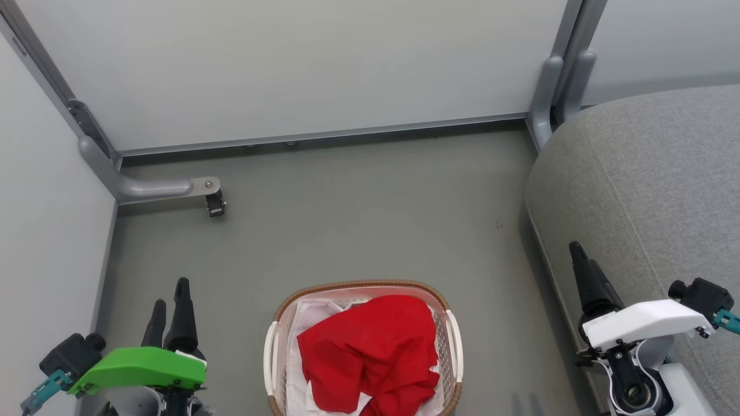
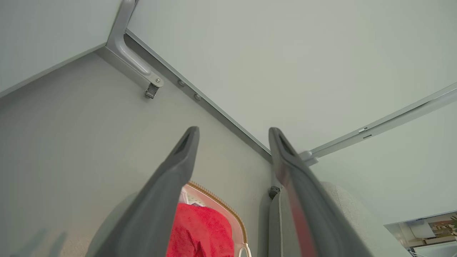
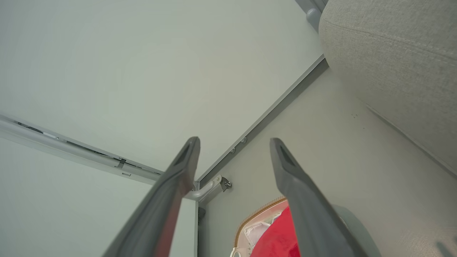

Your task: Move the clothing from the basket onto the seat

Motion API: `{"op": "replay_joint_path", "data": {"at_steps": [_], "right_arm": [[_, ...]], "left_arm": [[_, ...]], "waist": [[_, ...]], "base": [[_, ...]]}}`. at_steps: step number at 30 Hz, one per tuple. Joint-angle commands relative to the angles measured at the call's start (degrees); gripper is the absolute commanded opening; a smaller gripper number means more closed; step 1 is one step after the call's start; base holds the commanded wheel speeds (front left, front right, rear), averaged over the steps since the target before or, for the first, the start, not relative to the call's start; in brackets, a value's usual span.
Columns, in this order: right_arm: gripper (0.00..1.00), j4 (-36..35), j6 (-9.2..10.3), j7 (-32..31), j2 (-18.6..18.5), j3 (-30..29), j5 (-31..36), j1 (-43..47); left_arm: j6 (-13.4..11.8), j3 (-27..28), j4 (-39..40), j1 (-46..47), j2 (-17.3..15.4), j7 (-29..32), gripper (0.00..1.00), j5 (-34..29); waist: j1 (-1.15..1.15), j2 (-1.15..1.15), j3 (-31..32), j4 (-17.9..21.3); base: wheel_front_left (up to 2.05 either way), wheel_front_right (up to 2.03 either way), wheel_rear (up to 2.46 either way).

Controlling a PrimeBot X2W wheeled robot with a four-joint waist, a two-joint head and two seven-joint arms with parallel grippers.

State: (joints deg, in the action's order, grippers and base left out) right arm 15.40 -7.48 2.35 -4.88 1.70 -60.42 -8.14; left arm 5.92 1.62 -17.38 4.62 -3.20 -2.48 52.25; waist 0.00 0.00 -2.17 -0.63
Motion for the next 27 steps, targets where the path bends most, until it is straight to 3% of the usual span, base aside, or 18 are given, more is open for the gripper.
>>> {"op": "replay_joint_path", "data": {"at_steps": [1, 27], "right_arm": [[1.0, -0.3, -0.01, 0.8, -0.8, 0.6, 2.5, -1.9], [1.0, 3.9, -0.02, 5.4, -1.4, 3.6, 25.1, -1.3]], "left_arm": [[-0.4, -0.6, 0.3, 1.9, -1.0, -0.7, 1.0, -2.6], [-5.7, -6.6, 0.0, -0.2, -3.3, -5.3, 1.0, -20.9]], "waist": [[0.0, 0.0, 0.0, 0.0], [0.0, 0.0, -0.4, -0.5]], "base": [[0.0, 0.0, 0.0], [0.0, 0.0, 0.0]]}}
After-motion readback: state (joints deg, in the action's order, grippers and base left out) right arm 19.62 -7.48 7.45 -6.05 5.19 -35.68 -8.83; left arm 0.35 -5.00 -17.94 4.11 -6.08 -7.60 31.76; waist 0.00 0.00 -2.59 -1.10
